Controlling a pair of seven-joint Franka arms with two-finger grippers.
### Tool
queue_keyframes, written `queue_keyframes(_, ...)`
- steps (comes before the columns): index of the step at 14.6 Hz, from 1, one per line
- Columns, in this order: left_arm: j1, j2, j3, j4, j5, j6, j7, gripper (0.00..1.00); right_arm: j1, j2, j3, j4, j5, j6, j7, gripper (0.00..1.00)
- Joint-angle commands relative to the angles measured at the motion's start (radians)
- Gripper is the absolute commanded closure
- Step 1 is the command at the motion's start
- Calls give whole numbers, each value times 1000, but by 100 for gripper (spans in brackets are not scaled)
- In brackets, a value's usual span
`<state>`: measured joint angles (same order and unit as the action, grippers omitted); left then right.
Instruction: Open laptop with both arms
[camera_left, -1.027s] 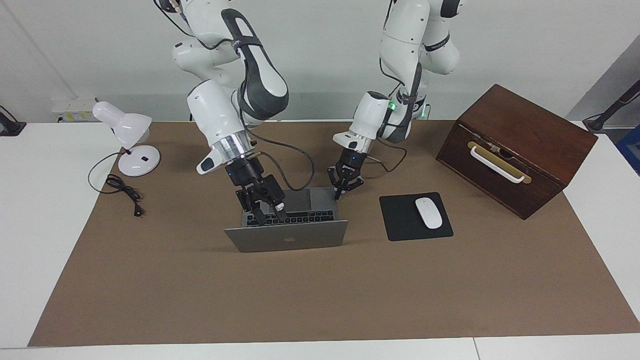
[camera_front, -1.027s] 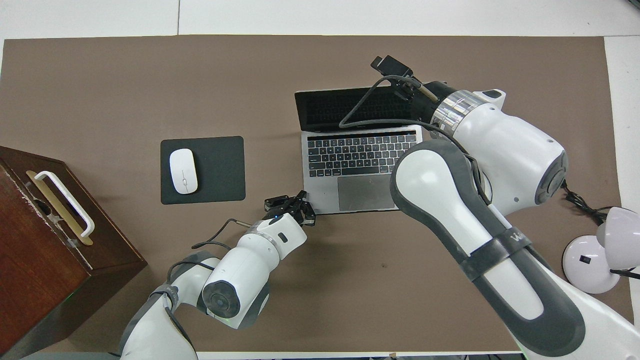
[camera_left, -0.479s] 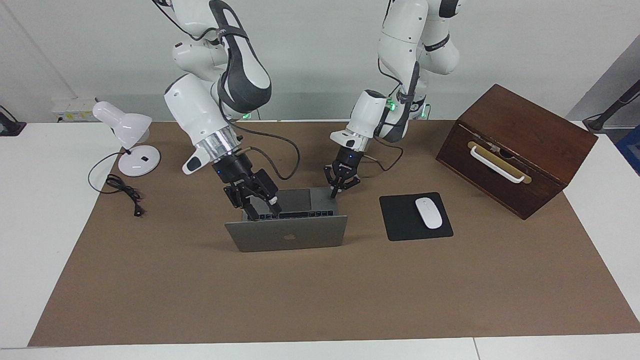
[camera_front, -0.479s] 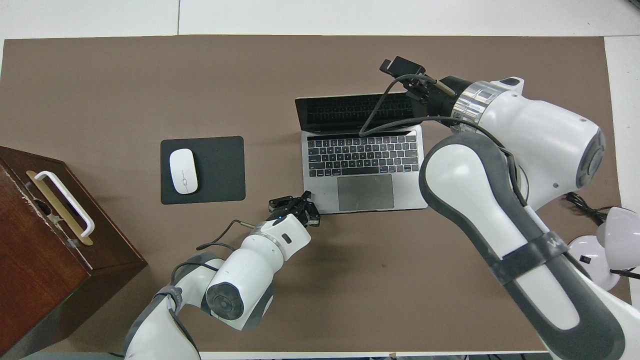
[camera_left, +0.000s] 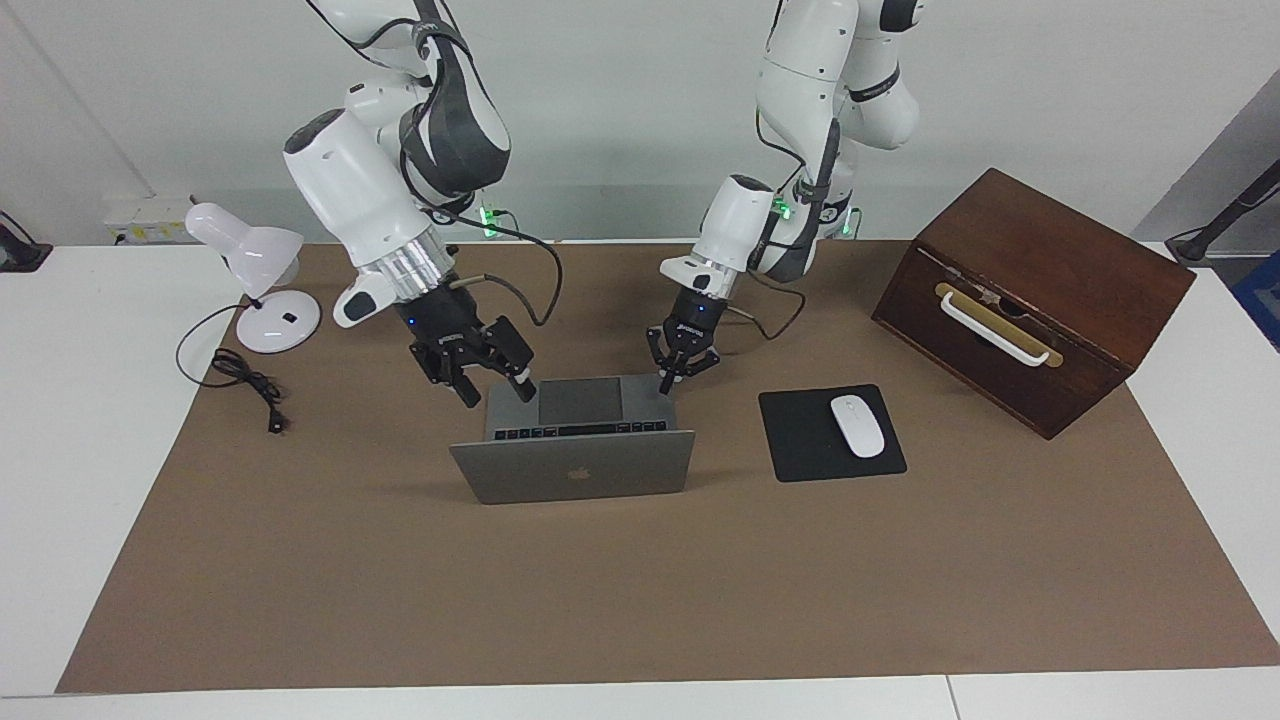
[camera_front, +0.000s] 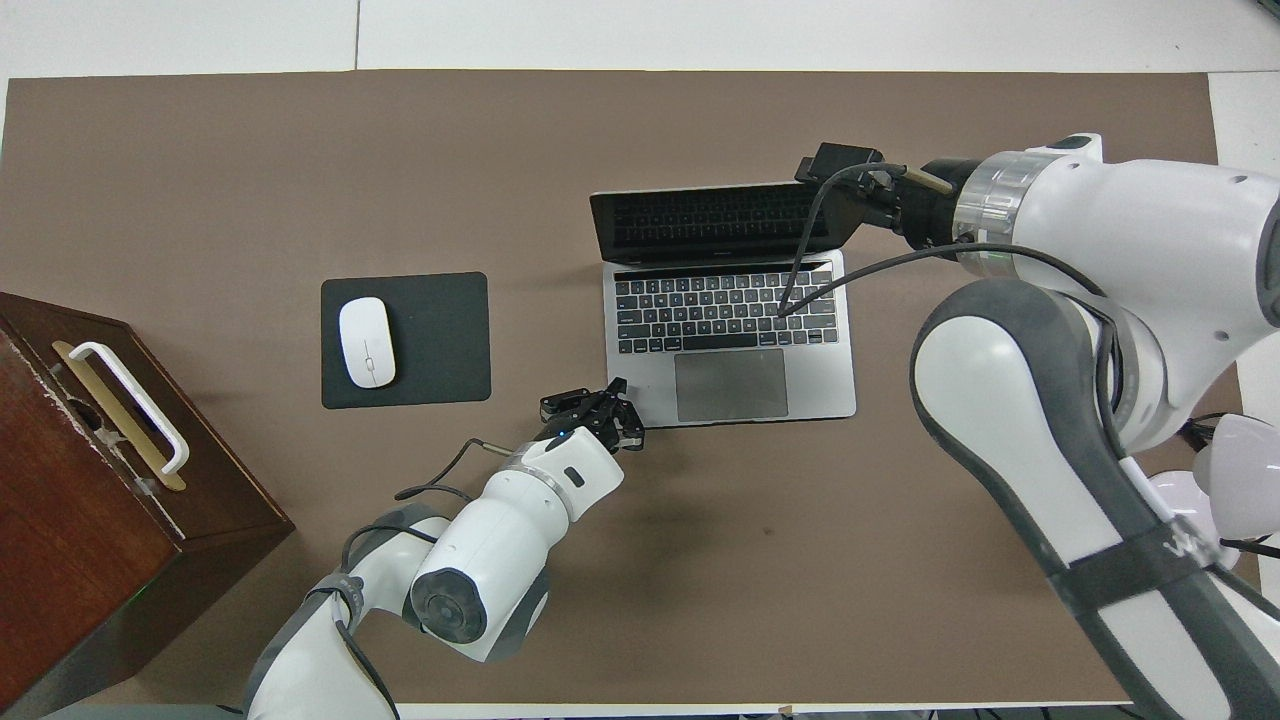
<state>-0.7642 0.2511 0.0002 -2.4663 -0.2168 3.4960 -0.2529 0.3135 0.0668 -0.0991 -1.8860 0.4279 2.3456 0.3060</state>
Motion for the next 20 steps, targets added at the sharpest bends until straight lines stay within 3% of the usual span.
queue_keyframes(1, -6, -38, 4, -33, -24, 0, -3, 100, -62, -71, 9, 7, -119, -162, 12, 0)
queue_keyframes(3, 0, -55, 4, -46, -24, -21, -6, 100, -106, -122, 10, 8, -188, -271, 2, 0)
queue_keyframes(5, 5, -104, 6, -48, -24, -122, -6, 100, -135, -159, 10, 15, -245, -365, -30, 0)
queue_keyframes(9, 78, -274, 11, -33, -24, -467, 38, 100, -180, -228, 10, 19, -379, -508, -102, 0)
queue_keyframes(12, 149, -374, 11, -7, -24, -702, 121, 100, -205, -260, 10, 19, -486, -532, -183, 0)
queue_keyframes(16, 259, -481, 15, 100, -21, -1082, 236, 100, -273, -220, 10, 40, -511, -387, -293, 0)
queue_keyframes(20, 360, -541, 15, 217, 100, -1354, 247, 100, -297, -110, 9, 207, -446, -529, -303, 0)
